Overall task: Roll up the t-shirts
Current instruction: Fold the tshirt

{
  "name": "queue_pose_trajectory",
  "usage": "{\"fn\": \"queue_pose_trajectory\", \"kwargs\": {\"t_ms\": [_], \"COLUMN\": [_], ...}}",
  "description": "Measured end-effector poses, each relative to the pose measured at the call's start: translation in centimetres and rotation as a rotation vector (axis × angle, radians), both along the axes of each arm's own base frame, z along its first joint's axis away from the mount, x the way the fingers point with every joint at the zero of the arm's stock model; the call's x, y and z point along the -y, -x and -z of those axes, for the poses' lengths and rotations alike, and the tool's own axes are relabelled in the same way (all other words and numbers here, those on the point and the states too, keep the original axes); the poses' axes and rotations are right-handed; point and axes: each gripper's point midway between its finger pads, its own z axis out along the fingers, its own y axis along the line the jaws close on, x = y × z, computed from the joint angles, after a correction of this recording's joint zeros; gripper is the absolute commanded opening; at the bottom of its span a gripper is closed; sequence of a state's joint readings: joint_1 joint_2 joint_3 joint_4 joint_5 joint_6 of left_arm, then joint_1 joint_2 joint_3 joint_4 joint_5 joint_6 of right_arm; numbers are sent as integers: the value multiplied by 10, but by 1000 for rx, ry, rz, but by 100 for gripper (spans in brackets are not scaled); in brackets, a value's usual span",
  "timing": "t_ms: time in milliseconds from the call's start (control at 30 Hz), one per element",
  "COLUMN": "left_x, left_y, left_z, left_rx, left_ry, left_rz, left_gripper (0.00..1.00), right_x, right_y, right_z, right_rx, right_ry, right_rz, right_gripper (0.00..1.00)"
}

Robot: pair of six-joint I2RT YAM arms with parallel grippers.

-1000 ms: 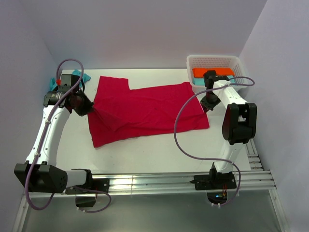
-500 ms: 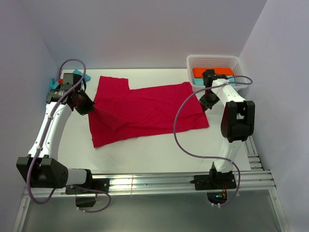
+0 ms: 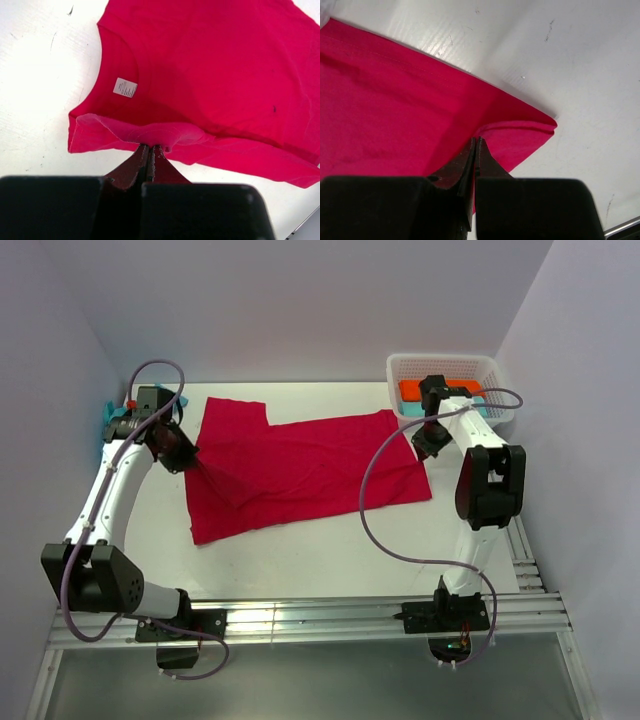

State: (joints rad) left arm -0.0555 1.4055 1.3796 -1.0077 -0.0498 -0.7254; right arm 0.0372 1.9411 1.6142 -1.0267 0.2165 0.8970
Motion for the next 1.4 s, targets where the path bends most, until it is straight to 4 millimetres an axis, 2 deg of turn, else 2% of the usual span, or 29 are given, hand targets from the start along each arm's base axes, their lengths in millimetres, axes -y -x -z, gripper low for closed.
{"fn": "queue_pose_trajectory", "kwargs": {"t_ms": [133, 200, 233, 267, 300, 333, 433, 533, 633, 733, 833, 933, 1033, 1267, 1400], "left_x": [0, 0, 0, 0, 0, -1, -2, -4, -6, -8, -8, -5, -3, 1, 3], "left_y": [-9, -13, -16, -18, -21, -23, -32, -38, -42, -41, -26, 4, 26, 44, 49], "left_z": [1, 4, 7, 10, 14, 17, 29, 33, 28, 26, 34, 48, 60, 73, 73], "left_rx": [5, 3, -1, -4, -12, -19, -41, -48, -32, -21, -26, -61, -98, -134, -133], "left_ry": [-2, -4, -4, -5, -9, -11, -16, -19, -19, -17, -3, 19, 36, 62, 73], "left_rz": [3, 4, 4, 6, 11, 16, 18, 15, 10, 2, -4, -12, -13, -18, -14], "left_gripper": [1, 0, 9, 25, 42, 60, 69, 68, 68, 66, 65, 65, 66, 66, 65], "right_x": [-1, -3, -4, -4, -4, -5, -5, -4, -1, 0, 3, 7, 11, 2, 1], "right_y": [-5, -7, -7, -7, -8, -9, -18, -23, -23, -7, 24, 63, 87, 101, 99], "right_z": [4, 10, 12, 15, 16, 17, 12, 6, 3, 2, 6, 15, 27, 59, 68], "right_rx": [-6, -14, -18, -24, -26, -28, -7, 17, 35, 42, 54, 50, 59, 74, 103], "right_ry": [-5, -14, -17, -19, -20, -22, -21, -15, -12, -20, -58, -107, -137, -189, -205], "right_rz": [-7, -14, -18, -22, -23, -21, -32, -37, -48, -58, -58, -36, -16, -28, -15], "right_gripper": [1, 6, 11, 21, 39, 46, 59, 62, 61, 59, 56, 52, 49, 48, 48]}}
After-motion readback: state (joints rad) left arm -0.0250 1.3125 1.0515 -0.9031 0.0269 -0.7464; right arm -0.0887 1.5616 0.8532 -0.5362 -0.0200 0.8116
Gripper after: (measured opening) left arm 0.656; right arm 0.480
